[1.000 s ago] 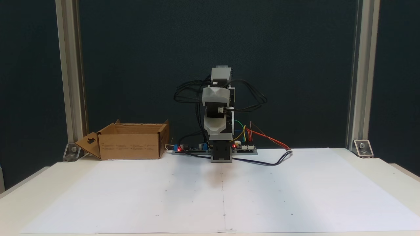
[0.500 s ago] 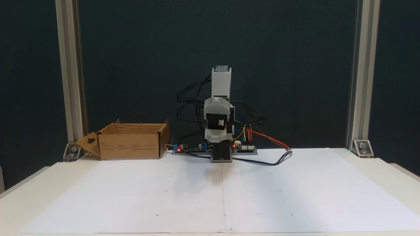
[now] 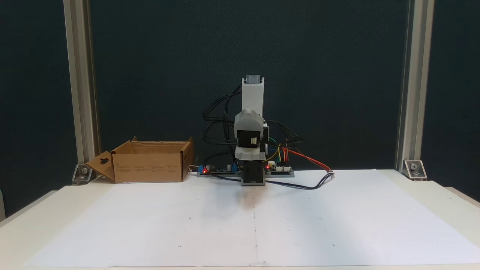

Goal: Grasp a green dice and put it in the bin.

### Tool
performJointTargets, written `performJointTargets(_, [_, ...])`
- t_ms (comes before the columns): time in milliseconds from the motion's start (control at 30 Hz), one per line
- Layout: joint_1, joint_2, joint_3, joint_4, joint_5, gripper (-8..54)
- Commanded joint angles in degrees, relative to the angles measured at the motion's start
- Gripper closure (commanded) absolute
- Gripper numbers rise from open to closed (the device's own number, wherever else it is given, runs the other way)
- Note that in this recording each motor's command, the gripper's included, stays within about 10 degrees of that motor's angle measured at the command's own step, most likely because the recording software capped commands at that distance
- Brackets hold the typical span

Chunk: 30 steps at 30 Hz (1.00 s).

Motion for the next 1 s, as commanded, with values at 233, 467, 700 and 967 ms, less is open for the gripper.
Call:
performJointTargets(233, [0.26, 6.42, 3.6, -5.62, 2.02, 1.8])
performJointTargets(467, [-2.37, 6.33, 3.6, -5.62, 2.11, 2.1])
performJointTargets(700, [-4.66, 6.24, 3.6, -5.54, 2.11, 1.8])
performJointTargets(967, [-4.66, 6.15, 3.6, -4.75, 2.02, 1.2])
